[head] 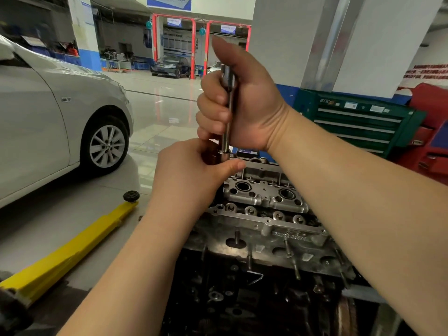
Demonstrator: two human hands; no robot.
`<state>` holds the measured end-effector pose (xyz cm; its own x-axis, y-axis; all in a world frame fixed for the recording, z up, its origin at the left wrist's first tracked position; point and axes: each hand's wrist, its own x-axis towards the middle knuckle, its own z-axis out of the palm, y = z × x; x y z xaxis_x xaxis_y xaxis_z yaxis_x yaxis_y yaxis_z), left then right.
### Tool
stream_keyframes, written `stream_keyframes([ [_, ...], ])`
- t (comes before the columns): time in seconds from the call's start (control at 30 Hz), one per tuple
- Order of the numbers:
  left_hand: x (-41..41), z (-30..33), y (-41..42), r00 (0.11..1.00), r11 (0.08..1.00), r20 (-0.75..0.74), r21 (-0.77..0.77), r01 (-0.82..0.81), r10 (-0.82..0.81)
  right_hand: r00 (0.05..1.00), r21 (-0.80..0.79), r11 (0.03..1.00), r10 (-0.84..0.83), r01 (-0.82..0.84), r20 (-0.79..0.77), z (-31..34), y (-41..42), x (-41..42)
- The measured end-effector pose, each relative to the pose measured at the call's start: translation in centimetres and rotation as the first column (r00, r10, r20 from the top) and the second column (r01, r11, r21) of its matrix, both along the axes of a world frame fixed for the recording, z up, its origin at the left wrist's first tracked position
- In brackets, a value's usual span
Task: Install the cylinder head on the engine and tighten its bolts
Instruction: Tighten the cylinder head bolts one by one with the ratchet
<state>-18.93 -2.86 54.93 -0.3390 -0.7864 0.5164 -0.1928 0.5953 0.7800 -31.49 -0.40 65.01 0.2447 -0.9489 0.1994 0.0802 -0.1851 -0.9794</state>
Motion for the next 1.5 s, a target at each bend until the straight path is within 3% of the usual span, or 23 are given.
stream_keyframes([
  [0.1, 0.1, -0.1, 0.1, 1.000, 1.000, -0.012, 0.001, -0.016, 0.016, 0.998, 0.044, 0.997, -0.068, 0.068, 0.005, 0.2, -0.2, 0.9],
  [0.17, 0.5, 0.0, -0.1, 0.997, 0.997, -0.032, 0.045, 0.064, -0.063, 0.925, -0.004, 0.925, -0.379, 0.380, 0.020, -0.3, -0.2, 2.1],
  [0.27, 1.1, 0.2, -0.1, 0.974, 0.972, -0.019, 0.075, 0.225, -0.224, 0.603, -0.166, 0.582, -0.788, 0.796, 0.123, -1.7, -0.2, 4.4],
  [0.33, 1.5, 0.3, -0.3, 0.964, 0.962, 0.002, 0.076, 0.263, -0.264, 0.455, -0.231, 0.416, -0.878, 0.880, 0.151, -2.1, -0.2, 5.6],
  [0.37, 1.5, 0.2, -0.5, 0.958, 0.956, -0.001, 0.078, 0.284, -0.285, 0.434, -0.251, 0.391, -0.890, 0.885, 0.143, -2.1, -0.4, 5.7],
  [0.43, 1.5, 0.3, -0.6, 0.945, 0.939, -0.037, 0.103, 0.328, -0.326, 0.524, -0.336, 0.493, -0.852, 0.802, 0.002, -1.7, -0.6, 4.6],
  [0.5, 1.4, 0.3, -0.9, 0.933, 0.920, -0.085, 0.154, 0.360, -0.351, 0.766, -0.272, 0.761, -0.633, 0.589, -0.114, -0.9, -0.3, 2.9],
  [0.53, 1.3, 0.3, -1.0, 0.924, 0.909, -0.112, 0.174, 0.380, -0.365, 0.878, -0.180, 0.873, -0.472, 0.454, -0.074, -0.4, 0.0, 2.0],
  [0.6, 1.2, 0.2, -1.2, 0.906, 0.885, -0.138, 0.198, 0.422, -0.401, 0.974, -0.070, 0.971, -0.227, 0.227, 0.005, 0.3, 0.4, 0.6],
  [0.7, 1.2, 0.1, -1.5, 0.893, 0.868, -0.148, 0.215, 0.448, -0.424, 0.995, -0.026, 0.995, -0.101, 0.101, 0.015, 0.5, 0.6, 0.6],
  [0.77, 1.2, 0.1, -1.5, 0.900, 0.876, -0.144, 0.208, 0.435, -0.412, 0.960, -0.027, 0.961, -0.272, 0.274, 0.061, 0.4, 0.2, 1.3],
  [0.8, 1.0, 0.1, -1.3, 0.906, 0.885, -0.135, 0.198, 0.422, -0.402, 0.893, -0.031, 0.895, -0.440, 0.444, 0.091, 0.3, -0.1, 1.9],
  [0.87, 0.6, 0.2, -0.5, 0.916, 0.904, -0.134, 0.159, 0.397, -0.378, 0.651, -0.050, 0.653, -0.739, 0.755, 0.174, -0.2, -0.5, 3.1],
  [0.93, -0.1, 0.0, 0.5, 0.924, 0.922, -0.163, 0.126, 0.366, -0.345, 0.450, -0.083, 0.445, -0.857, 0.892, 0.252, -0.8, -0.8, 4.1],
  [1.0, -1.1, -0.3, 1.4, 0.930, 0.926, -0.225, 0.178, 0.334, -0.292, 0.390, -0.101, 0.377, -0.884, 0.921, 0.257, -0.9, -1.0, 4.8],
  [1.07, -2.1, -0.7, 1.9, 0.933, 0.913, -0.238, 0.243, 0.327, -0.271, 0.437, -0.129, 0.419, -0.882, 0.899, 0.176, -0.6, -1.1, 4.9],
  [1.13, -2.8, -0.9, 1.8, 0.930, 0.901, -0.258, 0.280, 0.330, -0.260, 0.569, -0.132, 0.559, -0.820, 0.818, 0.053, -0.2, -1.0, 4.2],
  [1.2, -3.3, -0.5, 1.3, 0.928, 0.893, -0.280, 0.308, 0.328, -0.244, 0.713, -0.112, 0.710, -0.701, 0.695, -0.019, 0.2, -0.7, 3.0],
  [1.3, -3.5, 0.2, 0.6, 0.924, 0.883, -0.294, 0.326, 0.338, -0.245, 0.881, -0.057, 0.880, -0.472, 0.472, 0.001, 0.7, 0.1, 1.3],
  [1.37, -3.5, 0.6, 0.3, 0.901, 0.848, -0.326, 0.351, 0.397, -0.287, 0.936, -0.025, 0.935, -0.353, 0.353, -0.001, 1.0, 0.4, 0.8],
  [1.5, -3.4, 1.0, -0.7, 0.814, 0.705, -0.413, 0.424, 0.568, -0.407, 0.960, -0.001, 0.962, -0.274, 0.274, -0.053, 0.8, 0.1, 0.3],
])
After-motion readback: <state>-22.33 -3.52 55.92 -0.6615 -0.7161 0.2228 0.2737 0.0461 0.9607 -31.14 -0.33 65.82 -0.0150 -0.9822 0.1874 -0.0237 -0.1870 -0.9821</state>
